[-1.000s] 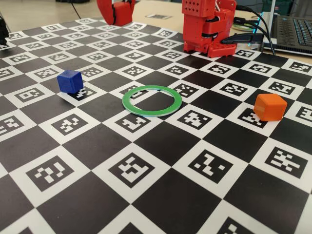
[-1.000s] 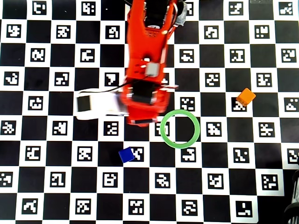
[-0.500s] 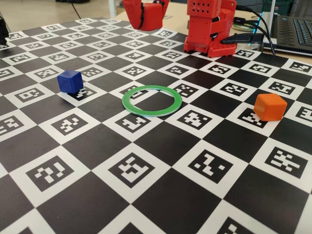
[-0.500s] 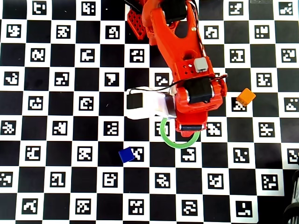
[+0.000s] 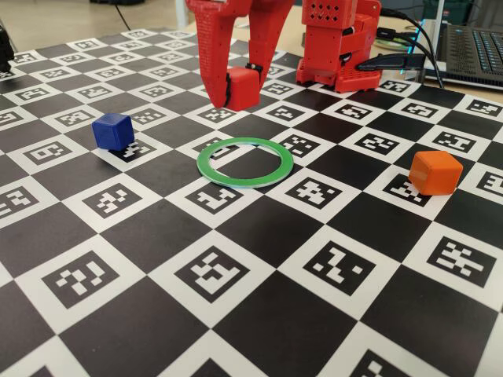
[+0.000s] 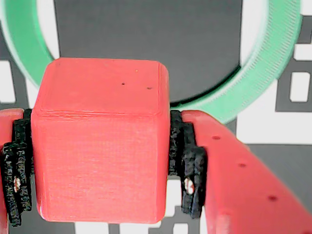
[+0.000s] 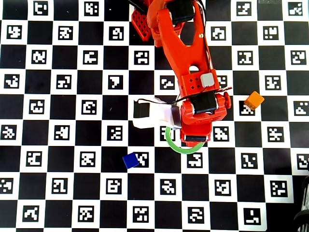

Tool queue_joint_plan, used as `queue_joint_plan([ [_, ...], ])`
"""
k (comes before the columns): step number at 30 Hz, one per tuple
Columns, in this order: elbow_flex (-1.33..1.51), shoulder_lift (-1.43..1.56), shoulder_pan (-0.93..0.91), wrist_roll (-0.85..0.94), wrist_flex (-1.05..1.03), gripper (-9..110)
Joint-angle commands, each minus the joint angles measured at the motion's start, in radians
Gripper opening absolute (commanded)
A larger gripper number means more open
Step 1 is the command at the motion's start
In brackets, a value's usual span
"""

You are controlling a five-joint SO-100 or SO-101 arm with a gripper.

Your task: Grab the red cube then put it in the green circle then put the blue cube on top and finally the orange cube on top

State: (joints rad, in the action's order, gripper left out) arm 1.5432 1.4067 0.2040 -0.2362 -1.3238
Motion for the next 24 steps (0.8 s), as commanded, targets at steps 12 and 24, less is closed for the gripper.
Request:
queue_joint_plan([
  [12,0.144,-0.037,0.006,-0.002,0.198,6],
  [24,0.196,-0.041,0.009,-0.003,0.265,6],
])
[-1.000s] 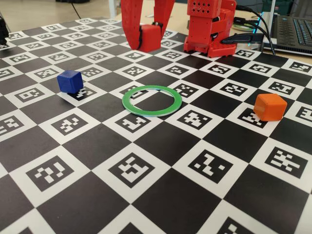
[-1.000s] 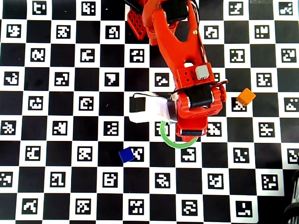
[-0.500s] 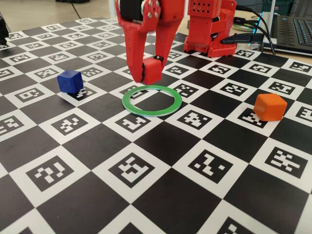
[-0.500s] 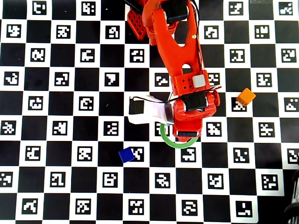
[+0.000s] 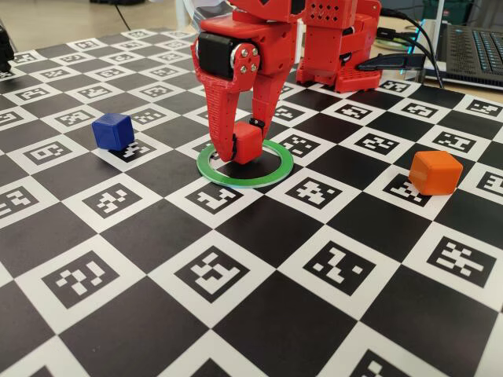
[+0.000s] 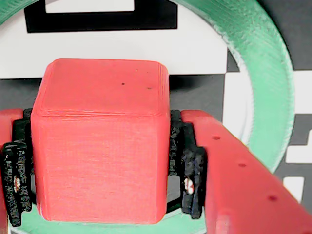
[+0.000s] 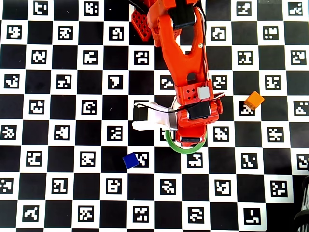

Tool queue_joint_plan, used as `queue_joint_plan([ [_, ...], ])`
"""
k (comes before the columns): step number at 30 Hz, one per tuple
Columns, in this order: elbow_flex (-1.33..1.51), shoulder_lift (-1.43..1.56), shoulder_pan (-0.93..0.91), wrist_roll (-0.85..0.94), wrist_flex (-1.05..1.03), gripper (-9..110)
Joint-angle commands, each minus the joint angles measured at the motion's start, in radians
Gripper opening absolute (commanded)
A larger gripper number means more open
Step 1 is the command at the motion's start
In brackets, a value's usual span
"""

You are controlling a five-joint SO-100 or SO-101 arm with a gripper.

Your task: Grab the red cube then put it in the green circle then put the blue cube on top and finally the orange cube on top

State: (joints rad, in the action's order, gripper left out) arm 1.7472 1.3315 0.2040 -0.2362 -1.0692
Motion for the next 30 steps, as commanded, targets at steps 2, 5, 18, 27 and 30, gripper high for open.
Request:
queue_joint_plan([
  [2,-0.005,0.034,0.009,-0.003,0.017,6],
  [5,-0.002,0.034,0.012,-0.002,0.021,6],
  [18,0.015,0.029,0.015,0.008,0.031,6],
  [27,0.015,0.031,0.017,0.000,0.026,7],
  [30,0.015,0.032,0.017,-0.003,0.020,9],
])
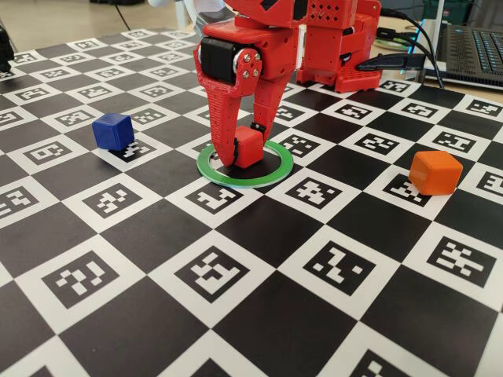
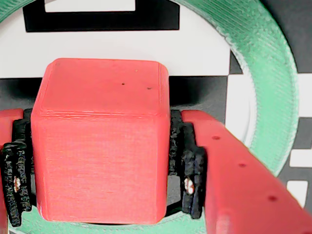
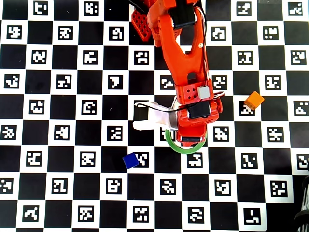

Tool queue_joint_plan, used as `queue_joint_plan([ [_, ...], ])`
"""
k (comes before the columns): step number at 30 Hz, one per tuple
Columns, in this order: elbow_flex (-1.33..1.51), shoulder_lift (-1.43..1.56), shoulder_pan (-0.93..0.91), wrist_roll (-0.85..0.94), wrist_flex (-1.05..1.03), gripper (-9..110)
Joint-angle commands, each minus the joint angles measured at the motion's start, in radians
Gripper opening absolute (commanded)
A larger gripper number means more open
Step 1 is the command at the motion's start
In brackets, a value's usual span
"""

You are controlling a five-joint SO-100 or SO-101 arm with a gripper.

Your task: Grab the red cube then put it in the green circle then put the blue cube on top and finally the orange cube on top

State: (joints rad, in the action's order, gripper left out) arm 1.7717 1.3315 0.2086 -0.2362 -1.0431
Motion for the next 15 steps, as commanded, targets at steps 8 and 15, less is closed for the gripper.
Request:
queue_joint_plan([
  [8,-0.003,0.040,0.012,-0.005,-0.006,18],
  [15,-0.003,0.051,0.008,-0.012,-0.018,27],
])
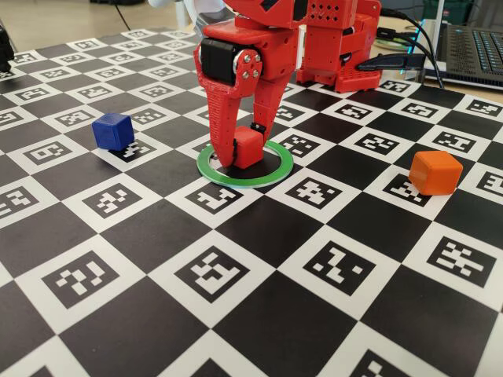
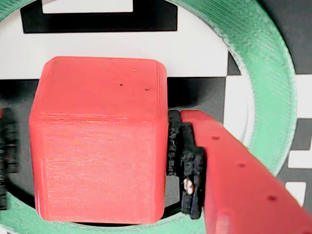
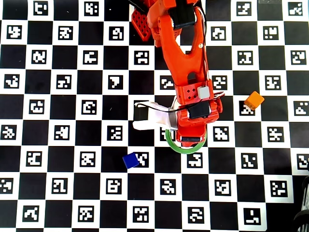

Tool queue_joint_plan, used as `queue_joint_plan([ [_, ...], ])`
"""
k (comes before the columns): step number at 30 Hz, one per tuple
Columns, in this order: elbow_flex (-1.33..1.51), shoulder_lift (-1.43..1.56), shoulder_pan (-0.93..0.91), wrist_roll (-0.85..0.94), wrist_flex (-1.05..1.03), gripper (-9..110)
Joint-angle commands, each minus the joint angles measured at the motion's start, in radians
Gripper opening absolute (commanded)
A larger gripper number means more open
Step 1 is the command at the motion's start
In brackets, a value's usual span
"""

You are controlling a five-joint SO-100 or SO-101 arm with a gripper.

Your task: Grab the red cube then put it in the green circle then put the blue cube on top and finally the orange cube on top

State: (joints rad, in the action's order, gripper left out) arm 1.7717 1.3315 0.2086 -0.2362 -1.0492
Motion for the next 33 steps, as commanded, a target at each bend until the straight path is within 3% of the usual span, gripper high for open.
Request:
queue_joint_plan([
  [1,-0.003,0.052,0.008,-0.014,-0.014,27],
  [14,-0.087,0.120,-0.044,-0.009,-0.109,34],
  [24,-0.385,0.146,-0.120,0.035,-0.403,45],
  [33,-0.658,0.141,-0.198,0.172,-0.603,45],
])
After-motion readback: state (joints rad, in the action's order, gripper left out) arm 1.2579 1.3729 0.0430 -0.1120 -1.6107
